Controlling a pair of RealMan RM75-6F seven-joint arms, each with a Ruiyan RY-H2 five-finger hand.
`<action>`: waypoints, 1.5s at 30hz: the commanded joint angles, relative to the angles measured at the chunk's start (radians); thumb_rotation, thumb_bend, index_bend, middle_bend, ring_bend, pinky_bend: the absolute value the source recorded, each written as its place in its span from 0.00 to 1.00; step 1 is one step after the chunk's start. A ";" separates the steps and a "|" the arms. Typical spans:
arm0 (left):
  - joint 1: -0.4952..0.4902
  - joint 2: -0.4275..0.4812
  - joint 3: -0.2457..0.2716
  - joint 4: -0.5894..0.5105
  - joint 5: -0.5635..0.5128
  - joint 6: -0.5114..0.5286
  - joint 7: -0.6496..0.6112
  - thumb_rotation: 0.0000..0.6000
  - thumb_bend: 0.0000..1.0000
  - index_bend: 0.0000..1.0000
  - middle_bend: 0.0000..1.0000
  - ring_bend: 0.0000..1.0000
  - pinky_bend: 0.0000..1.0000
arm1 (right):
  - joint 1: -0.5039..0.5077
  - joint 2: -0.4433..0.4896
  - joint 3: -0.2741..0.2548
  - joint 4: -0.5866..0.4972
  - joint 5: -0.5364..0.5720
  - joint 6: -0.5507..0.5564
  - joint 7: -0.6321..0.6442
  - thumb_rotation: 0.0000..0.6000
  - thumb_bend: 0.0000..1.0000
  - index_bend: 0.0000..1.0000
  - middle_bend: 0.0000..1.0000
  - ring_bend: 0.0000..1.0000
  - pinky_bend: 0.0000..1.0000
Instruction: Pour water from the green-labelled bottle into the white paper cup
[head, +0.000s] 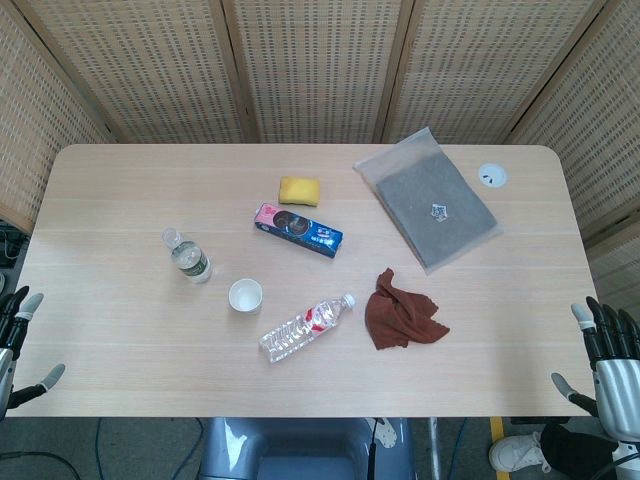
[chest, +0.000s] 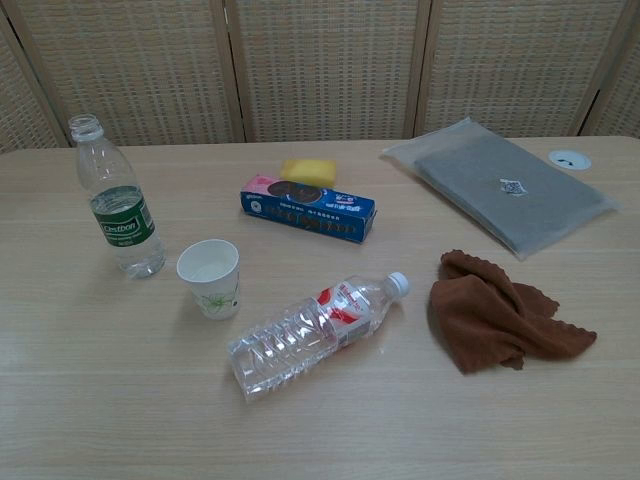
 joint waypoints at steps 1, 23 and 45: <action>0.000 -0.001 0.000 0.001 0.000 -0.002 0.001 1.00 0.21 0.00 0.00 0.00 0.00 | 0.000 0.002 0.000 -0.001 0.002 -0.002 0.003 1.00 0.00 0.00 0.00 0.00 0.00; -0.324 -0.109 -0.098 0.333 -0.141 -0.486 -0.665 1.00 0.15 0.00 0.00 0.00 0.00 | 0.018 -0.005 0.004 -0.001 0.033 -0.053 -0.011 1.00 0.00 0.00 0.00 0.00 0.00; -0.564 -0.430 -0.173 0.715 -0.279 -0.847 -1.065 1.00 0.15 0.00 0.00 0.00 0.00 | 0.042 -0.022 0.015 0.013 0.087 -0.113 -0.037 1.00 0.00 0.00 0.00 0.00 0.00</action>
